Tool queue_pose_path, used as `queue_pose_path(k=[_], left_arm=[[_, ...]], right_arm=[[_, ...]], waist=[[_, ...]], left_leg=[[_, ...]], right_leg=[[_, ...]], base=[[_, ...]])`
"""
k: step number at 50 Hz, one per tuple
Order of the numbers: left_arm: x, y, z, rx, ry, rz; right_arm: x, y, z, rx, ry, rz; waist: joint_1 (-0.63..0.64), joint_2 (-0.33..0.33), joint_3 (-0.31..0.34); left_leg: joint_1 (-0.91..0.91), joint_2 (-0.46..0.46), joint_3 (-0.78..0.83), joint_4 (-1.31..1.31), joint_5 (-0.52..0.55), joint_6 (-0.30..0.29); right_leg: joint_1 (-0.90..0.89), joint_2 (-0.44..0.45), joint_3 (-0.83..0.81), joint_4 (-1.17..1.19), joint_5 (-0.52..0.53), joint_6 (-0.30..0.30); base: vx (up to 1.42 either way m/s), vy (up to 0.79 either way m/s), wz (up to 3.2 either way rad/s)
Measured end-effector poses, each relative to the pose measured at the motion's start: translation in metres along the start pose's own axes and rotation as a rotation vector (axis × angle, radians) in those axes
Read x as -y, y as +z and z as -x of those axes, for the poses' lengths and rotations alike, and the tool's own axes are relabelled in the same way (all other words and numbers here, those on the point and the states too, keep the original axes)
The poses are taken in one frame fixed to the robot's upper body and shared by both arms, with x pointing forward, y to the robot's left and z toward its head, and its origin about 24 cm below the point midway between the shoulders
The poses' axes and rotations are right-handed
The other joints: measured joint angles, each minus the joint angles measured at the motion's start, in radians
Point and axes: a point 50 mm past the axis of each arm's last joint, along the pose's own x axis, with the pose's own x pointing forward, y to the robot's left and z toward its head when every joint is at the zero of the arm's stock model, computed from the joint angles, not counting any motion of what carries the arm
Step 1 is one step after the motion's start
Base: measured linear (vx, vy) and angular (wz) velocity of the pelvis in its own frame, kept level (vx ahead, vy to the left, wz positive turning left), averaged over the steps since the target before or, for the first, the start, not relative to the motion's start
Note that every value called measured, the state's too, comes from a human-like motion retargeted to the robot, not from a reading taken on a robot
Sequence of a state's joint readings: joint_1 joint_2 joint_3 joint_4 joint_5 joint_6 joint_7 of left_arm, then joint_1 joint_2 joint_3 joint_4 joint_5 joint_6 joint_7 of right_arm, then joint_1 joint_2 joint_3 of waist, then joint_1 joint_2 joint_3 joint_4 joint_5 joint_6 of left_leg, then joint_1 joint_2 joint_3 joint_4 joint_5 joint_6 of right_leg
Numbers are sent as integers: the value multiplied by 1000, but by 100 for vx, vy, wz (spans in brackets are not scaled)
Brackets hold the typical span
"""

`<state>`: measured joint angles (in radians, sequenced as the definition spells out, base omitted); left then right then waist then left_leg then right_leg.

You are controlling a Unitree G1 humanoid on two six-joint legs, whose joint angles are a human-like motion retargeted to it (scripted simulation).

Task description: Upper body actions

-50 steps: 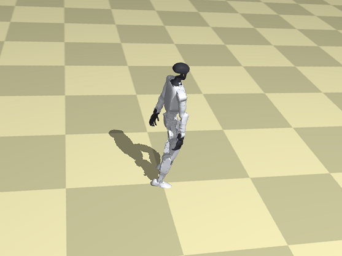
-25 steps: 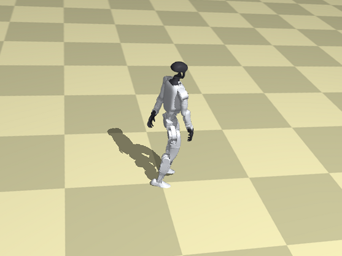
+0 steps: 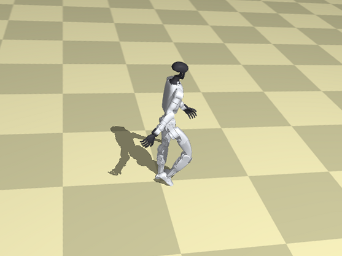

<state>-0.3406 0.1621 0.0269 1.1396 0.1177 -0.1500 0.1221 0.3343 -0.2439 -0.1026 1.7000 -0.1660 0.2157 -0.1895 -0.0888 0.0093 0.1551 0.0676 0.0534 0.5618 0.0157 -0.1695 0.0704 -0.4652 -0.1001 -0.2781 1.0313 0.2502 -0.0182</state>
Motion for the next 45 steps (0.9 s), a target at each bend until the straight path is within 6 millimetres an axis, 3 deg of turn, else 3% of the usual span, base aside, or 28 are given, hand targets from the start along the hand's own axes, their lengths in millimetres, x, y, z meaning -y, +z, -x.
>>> queue_pose_path(k=[3, 4, 5, 7, 8, 9, 10, 12, 15, 17, 20, 22, 25, 27, 30, 32, 33, 35, 37, 38, 40, 42, 43, 45], left_arm=[[17, -98, 43, -316, -70, 12], [15, -135, 66, -444, -75, 1], [12, -172, 96, -585, -75, -12], [-5, -217, 143, -815, -49, -57], [-17, -241, 177, -973, -9, -88], [-22, -257, 207, -1106, 32, -84], [-23, -268, 234, -1228, 72, -65], [-22, -287, 293, -1477, 105, 134], [1, -291, 336, -1659, 76, 450], [14, -293, 349, -1626, 108, 579], [27, -293, 368, -1657, 226, 700], [25, -293, 367, -1689, 308, 725], [13, -290, 329, -1589, 354, 708], [8, -285, 297, -1490, 291, 673], [10, -270, 251, -1355, 146, 600], [11, -258, 219, -1257, 99, 524], [10, -251, 203, -1206, 89, 483], [16, -235, 175, -1110, 42, 409], [23, -189, 116, -929, -69, 382], [26, -163, 90, -828, -108, 363], [20, -92, 34, -539, -154, 292], [4, -23, 0, -273, -200, 186], [-5, 13, -11, -133, -213, 109], [-16, 43, -17, -5, -182, 9]], right_arm=[[-6, 48, 16, 107, 97, 133], [-6, 67, 24, 149, 74, 180], [-4, 86, 33, 196, 30, 230], [-4, 138, 63, 367, -40, 309], [-5, 173, 88, 501, -62, 367], [-5, 203, 114, 625, -78, 425], [-3, 229, 140, 740, -95, 486], [7, 285, 221, 1029, -160, 632], [21, 321, 328, 1415, -319, 662], [28, 325, 390, 1705, -373, 597], [18, 314, 444, 2050, -316, 509], [12, 307, 455, 2176, -251, 441], [3, 307, 440, 2146, -143, 336], [-8, 309, 409, 2037, -56, 347], [-36, 302, 330, 1769, 82, 465], [-57, 276, 247, 1462, 130, 596], [-61, 260, 210, 1325, 119, 632], [-56, 213, 136, 1028, 32, 684], [-32, 176, 91, 748, -123, 671], [-21, 161, 79, 634, -174, 634], [4, 116, 47, 362, -226, 501], [15, 83, 29, 194, -139, 416], [16, 65, 22, 107, -68, 399], [14, 41, 14, 25, -23, 408]], waist=[[25, -24, -25], [25, -46, -32], [27, -71, -40], [144, -128, -61], [292, -120, -108], [353, -138, -142], [369, -169, -169], [459, -180, -94], [472, -142, 51], [489, -146, 79], [485, -199, 50], [465, -199, 16], [429, -176, -11], [391, -160, -41], [318, -167, -98], [251, -169, -107], [230, -151, -102], [187, -109, -131], [33, -58, -110], [20, -42, -82], [-2, -47, -16], [-26, -42, 54], [-40, -31, 87], [-67, -11, 109]], left_leg=[[19, -38, -24, 89, -22, -34], [16, -53, -10, 164, 20, -49], [10, -62, 22, 257, 84, -69], [-175, 36, 84, 631, 327, -47], [-414, 176, 44, 940, 414, -1], [-606, 173, -34, 1116, 428, 13], [-774, 99, -133, 1226, 404, 12], [-943, 321, -90, 1532, 294, 65], [-1099, 436, -111, 1781, 181, 164], [-1187, 443, -66, 1852, 115, 186], [-1201, 425, 48, 1806, 118, 143], [-1167, 415, 68, 1739, 130, 99], [-1058, 401, 49, 1622, 136, 82], [-936, 348, 28, 1473, 158, 47], [-631, 143, 4, 1024, 198, -20], [-307, -76, -119, 473, 247, -51], [-161, -133, -170, 254, 124, -27], [105, -111, 120, -59, -9, 40], [41, 5, 12, -44, 41, -4], [-1, 35, 2, -19, 44, 3], [-58, -1, -126, -8, 43, 54], [-46, 5, -41, -5, 32, 61], [-60, 8, -81, 4, 33, 75], [-71, 15, -124, 10, 35, 91]], right_leg=[[414, 89, 74, -620, 64, 80], [557, 73, -82, -795, -62, 73], [702, 46, -322, -952, -255, 44], [668, -22, -236, -1016, -232, 37], [579, -23, -95, -1010, -205, 55], [519, -32, -49, -1015, -188, 56], [474, -44, -52, -1024, -175, 50], [459, -14, -29, -1003, -180, 1], [513, 3, 9, -986, -180, -25], [501, 2, 38, -996, -162, -46], [453, -51, 73, -986, -154, -46], [450, -49, 62, -990, -158, -38], [483, -18, 0, -1010, -171, -23], [507, -2, -47, -1021, -184, -8], [541, -17, -100, -1004, -228, 20], [597, -5, -115, -950, -264, 43], [619, 24, -124, -910, -271, 48], [616, 52, -212, -785, -179, 39], [425, -44, -283, -403, 66, 50], [290, -48, -186, -223, 121, 39], [41, -81, -63, 170, 34, 14], [-123, -181, -57, 464, -34, -2], [-216, -177, -30, 590, -48, 5], [-318, -139, -15, 708, -72, 17]], base=[[26, -11, 22], [31, -7, 72], [24, -9, 17], [0, -26, -173], [-16, -38, -285], [-23, -33, -198], [-23, -33, -97], [-17, -45, -98], [-20, -31, -38], [-11, -5, -59], [12, 13, -29], [14, 5, 63], [8, 0, 102], [16, 14, 101], [35, 22, 84], [60, 12, 64], [59, 14, 34], [47, 25, 61], [-15, 21, 182], [-44, 14, 90], [-51, 14, 30], [-45, 23, 40], [-29, 22, 28], [3, 12, 11]])
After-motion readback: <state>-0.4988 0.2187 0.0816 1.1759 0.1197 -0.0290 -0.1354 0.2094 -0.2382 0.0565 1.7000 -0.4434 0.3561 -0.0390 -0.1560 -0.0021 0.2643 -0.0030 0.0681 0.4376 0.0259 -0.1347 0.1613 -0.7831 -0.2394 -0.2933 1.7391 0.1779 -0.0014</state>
